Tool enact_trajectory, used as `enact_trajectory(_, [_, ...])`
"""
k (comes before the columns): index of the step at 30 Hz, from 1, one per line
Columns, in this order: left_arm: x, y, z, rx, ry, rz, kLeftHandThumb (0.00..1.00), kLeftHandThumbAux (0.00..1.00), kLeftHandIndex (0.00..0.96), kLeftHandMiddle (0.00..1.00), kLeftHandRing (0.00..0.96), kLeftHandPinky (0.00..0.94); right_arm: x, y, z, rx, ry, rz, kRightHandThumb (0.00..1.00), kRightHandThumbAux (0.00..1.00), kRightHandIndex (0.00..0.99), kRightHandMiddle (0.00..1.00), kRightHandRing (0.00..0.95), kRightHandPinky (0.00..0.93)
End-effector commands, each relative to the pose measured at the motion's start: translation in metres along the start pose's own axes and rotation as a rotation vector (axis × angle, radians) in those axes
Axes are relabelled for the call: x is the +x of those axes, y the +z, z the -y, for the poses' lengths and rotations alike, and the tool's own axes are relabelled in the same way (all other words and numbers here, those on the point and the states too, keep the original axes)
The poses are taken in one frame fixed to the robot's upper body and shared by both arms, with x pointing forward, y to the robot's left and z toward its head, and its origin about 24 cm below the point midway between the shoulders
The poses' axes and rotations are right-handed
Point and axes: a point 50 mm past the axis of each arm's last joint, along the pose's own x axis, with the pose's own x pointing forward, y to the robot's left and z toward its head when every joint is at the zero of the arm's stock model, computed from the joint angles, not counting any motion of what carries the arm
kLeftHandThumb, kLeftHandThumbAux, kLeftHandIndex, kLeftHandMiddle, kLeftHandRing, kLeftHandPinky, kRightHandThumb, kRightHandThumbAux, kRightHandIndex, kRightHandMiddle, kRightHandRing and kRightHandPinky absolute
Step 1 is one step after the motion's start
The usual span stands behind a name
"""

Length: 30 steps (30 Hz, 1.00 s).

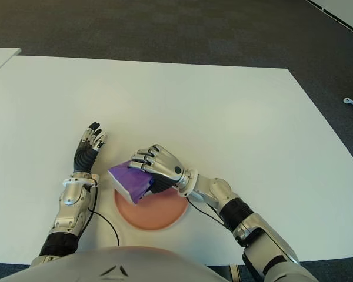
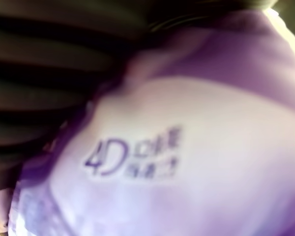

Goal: Put the tissue paper into the plate.

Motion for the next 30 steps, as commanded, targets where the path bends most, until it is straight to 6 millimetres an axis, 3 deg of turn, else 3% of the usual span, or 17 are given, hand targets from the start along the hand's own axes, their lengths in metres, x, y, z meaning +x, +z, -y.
enact_trajectory(1, [-0.01, -0.016, -0.002, -0.007, 0.007, -0.092, 0.0, 0.534, 0.0, 0.0, 0.0, 0.0, -0.001, 0.003, -0.006, 0.013, 0.031, -0.005, 0.852, 0.68, 0.395, 0.537, 0.831, 0.823])
enact_trajectory(5, [-0.01, -0.016, -0.002, -0.007, 0.008, -0.09, 0.0, 0.535, 0.0, 0.0, 0.0, 0.0, -0.001, 0.005, -0.006, 0.027, 0.007, -0.011, 0.852, 0.679, 0.397, 0.538, 0.829, 0.82])
enact_trajectory(9, [-0.01, -0.016, -0.003, -0.004, 0.006, -0.091, 0.0, 0.529, 0.0, 0.0, 0.0, 0.0, 0.001, 0.008, -0.002, 0.034, -0.025, -0.009, 0.852, 0.674, 0.425, 0.58, 0.797, 0.761])
enact_trajectory(11, [-0.01, -0.016, -0.004, -0.002, 0.004, -0.091, 0.0, 0.528, 0.0, 0.0, 0.0, 0.0, 0.002, 0.009, 0.002, 0.027, -0.033, -0.001, 0.776, 0.695, 0.43, 0.667, 0.778, 0.73])
enact_trajectory(12, [-0.01, -0.016, -0.004, -0.002, 0.004, -0.09, 0.0, 0.527, 0.0, 0.0, 0.0, 0.0, 0.002, 0.009, 0.003, 0.023, -0.035, 0.003, 0.582, 0.656, 0.438, 0.603, 0.658, 0.606])
enact_trajectory(13, [-0.01, -0.015, -0.004, 0.0, 0.004, -0.09, 0.0, 0.527, 0.0, 0.0, 0.0, 0.0, 0.002, 0.009, 0.004, 0.014, -0.013, 0.009, 0.511, 0.642, 0.441, 0.58, 0.615, 0.561])
enact_trajectory(14, [-0.01, -0.015, -0.004, 0.0, 0.004, -0.089, 0.0, 0.527, 0.0, 0.0, 0.0, 0.0, 0.001, 0.009, 0.005, 0.008, 0.004, 0.012, 0.347, 0.594, 0.383, 0.451, 0.451, 0.383])
enact_trajectory(15, [-0.01, -0.016, -0.004, 0.002, 0.004, -0.089, 0.0, 0.527, 0.0, 0.0, 0.0, 0.0, 0.0, 0.009, 0.005, 0.005, 0.032, 0.014, 0.24, 0.563, 0.345, 0.367, 0.345, 0.267])
enact_trajectory(18, [-0.009, -0.016, -0.004, 0.007, 0.005, -0.086, 0.0, 0.52, 0.0, 0.0, 0.0, 0.0, -0.004, 0.009, 0.005, -0.001, 0.11, 0.019, 0.078, 0.496, 0.152, 0.169, 0.137, 0.087])
enact_trajectory(23, [-0.009, -0.015, -0.005, 0.012, 0.008, -0.082, 0.0, 0.512, 0.0, 0.0, 0.0, 0.0, -0.005, 0.01, 0.005, -0.009, 0.173, 0.019, 0.013, 0.452, 0.025, 0.03, 0.022, 0.014])
enact_trajectory(30, [-0.009, -0.015, -0.005, 0.016, 0.006, -0.077, 0.0, 0.509, 0.0, 0.0, 0.0, 0.0, -0.009, 0.011, 0.005, -0.016, 0.196, 0.013, 0.0, 0.446, 0.001, 0.001, 0.001, 0.0])
